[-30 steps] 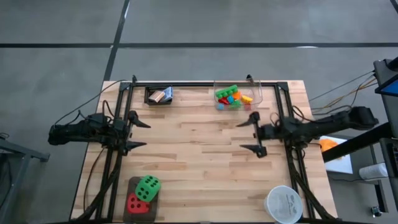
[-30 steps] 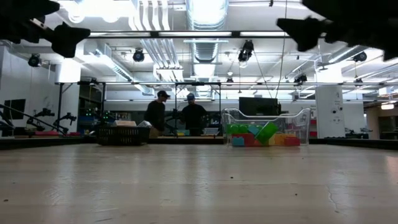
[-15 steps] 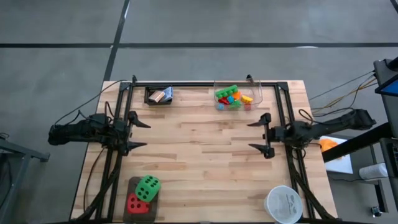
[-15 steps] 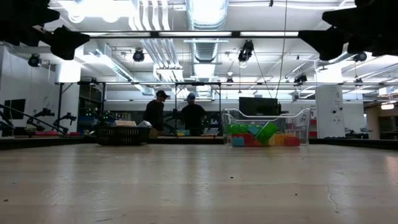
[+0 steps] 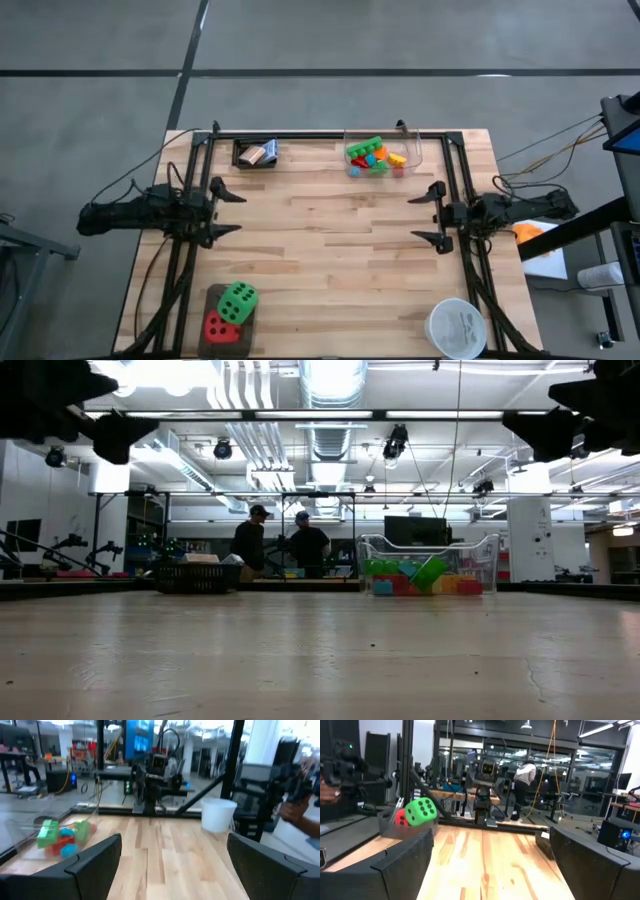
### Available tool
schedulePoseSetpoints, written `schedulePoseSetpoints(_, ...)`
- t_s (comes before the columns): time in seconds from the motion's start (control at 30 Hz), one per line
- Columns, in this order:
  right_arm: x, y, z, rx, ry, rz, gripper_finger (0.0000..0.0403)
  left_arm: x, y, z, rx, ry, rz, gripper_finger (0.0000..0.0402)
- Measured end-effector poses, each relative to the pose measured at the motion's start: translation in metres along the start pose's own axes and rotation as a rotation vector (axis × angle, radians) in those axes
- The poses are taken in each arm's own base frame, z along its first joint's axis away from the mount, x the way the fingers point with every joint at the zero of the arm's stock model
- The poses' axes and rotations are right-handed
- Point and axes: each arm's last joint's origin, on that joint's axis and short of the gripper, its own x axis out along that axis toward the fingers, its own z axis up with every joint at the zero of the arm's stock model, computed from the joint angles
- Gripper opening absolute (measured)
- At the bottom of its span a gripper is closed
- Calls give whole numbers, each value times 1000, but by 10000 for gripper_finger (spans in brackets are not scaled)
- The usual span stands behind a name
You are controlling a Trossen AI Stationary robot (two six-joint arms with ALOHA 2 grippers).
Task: Pick & Place Toys
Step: Return to Home Position
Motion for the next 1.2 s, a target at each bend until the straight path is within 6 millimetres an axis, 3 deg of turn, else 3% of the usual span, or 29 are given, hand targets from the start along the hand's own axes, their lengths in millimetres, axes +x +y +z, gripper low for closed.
schedulePoseSetpoints(0.13, -1, 1, -2, -3, 25, 10, 391, 8, 2, -21, -46, -12, -1, 362)
schedulePoseSetpoints(0.4, -1, 0, -3, -2, 33, -1, 391, 10, 3, -34, -56, 57, 12, 362)
schedulePoseSetpoints(0.47, 0, 0, -4, -4, 45, 0, 391, 10, 5, -37, -124, 86, 56, 362)
schedulePoseSetpoints(0.67, 1, 1, -7, -9, 79, 3, 391, 11, 5, -38, -357, 101, 93, 362)
schedulePoseSetpoints(1.2, 5, 2, -13, -20, 143, 9, 391, 11, 5, -39, -363, 107, 95, 362)
